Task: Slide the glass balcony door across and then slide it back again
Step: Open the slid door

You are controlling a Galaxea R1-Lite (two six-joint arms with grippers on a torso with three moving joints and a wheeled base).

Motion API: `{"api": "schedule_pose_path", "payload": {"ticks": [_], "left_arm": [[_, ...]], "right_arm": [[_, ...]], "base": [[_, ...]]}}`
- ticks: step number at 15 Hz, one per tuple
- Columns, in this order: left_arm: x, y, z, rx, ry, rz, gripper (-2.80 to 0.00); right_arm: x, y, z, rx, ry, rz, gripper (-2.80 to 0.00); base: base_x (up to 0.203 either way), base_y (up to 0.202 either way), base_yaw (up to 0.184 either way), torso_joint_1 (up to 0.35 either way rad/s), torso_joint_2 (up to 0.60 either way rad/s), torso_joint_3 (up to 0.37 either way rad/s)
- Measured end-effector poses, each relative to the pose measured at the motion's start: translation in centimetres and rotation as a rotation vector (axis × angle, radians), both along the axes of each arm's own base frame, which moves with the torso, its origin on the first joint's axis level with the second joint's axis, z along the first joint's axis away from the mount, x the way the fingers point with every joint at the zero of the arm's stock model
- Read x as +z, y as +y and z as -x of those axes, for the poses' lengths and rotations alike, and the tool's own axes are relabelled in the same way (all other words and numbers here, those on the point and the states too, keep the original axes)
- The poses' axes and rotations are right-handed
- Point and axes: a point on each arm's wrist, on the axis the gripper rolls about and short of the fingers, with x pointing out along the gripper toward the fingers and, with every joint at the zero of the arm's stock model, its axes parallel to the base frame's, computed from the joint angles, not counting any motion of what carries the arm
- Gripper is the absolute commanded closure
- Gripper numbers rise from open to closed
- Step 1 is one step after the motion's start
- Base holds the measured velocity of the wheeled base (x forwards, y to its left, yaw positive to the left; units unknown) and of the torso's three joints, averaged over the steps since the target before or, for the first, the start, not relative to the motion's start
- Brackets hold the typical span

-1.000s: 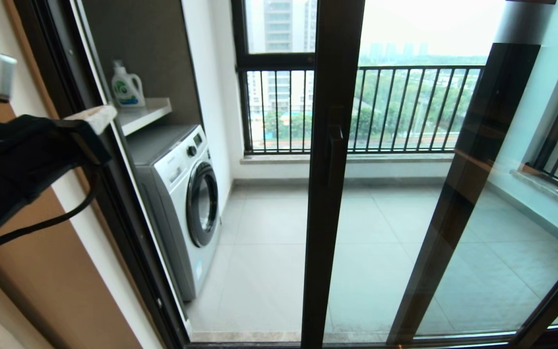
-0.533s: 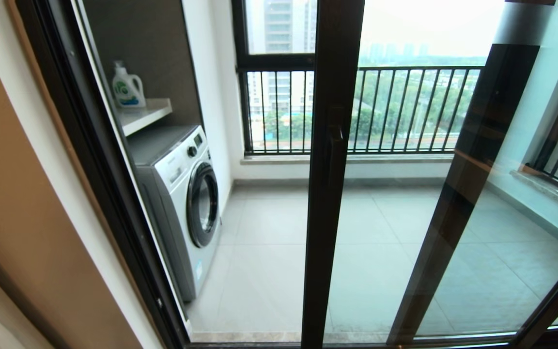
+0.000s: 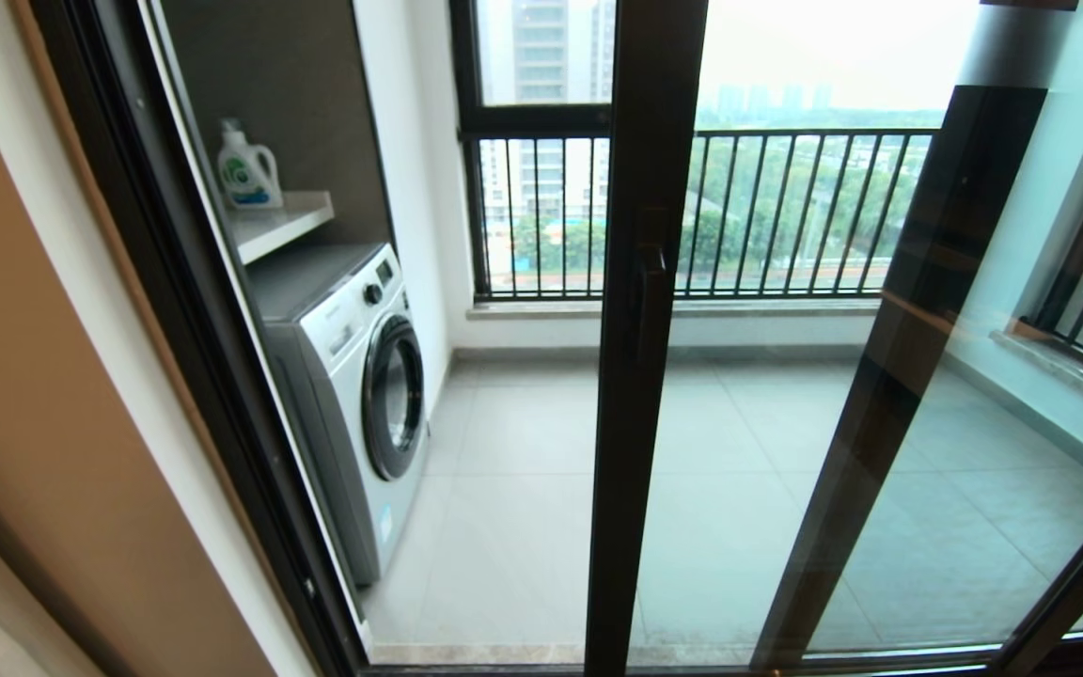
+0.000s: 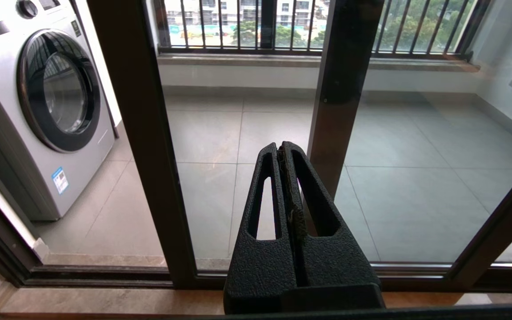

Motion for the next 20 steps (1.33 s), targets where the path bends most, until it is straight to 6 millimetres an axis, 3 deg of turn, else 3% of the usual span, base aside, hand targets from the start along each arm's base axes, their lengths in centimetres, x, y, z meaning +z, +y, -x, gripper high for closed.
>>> {"api": "schedule_pose_path", "payload": {"ticks": [3,5,20], "left_arm": [[-6.9,0.1,-0.7,0.023,0.117,-0.013,0.0],[-9.3,0.2,-0.6,0.047,0.195,0.016,0.0],[-9.9,0.2,-0.5,0.052,0.187,0.123,0.0]], "right_arm": [[0.0,0.0,0.0,0.0,0.0,0.0,0.0],[0.0,0.0,0.0,0.0,0.0,0.0,0.0],[0.0,0.0,0.0,0.001,0.0,0.001,0.0]], "base": [[0.0,0.0,0.0,0.0,0.0,0.0],[0.0,0.0,0.0,0.0,0.0,0.0],[0.0,0.0,0.0,0.0,0.0,0.0]]}}
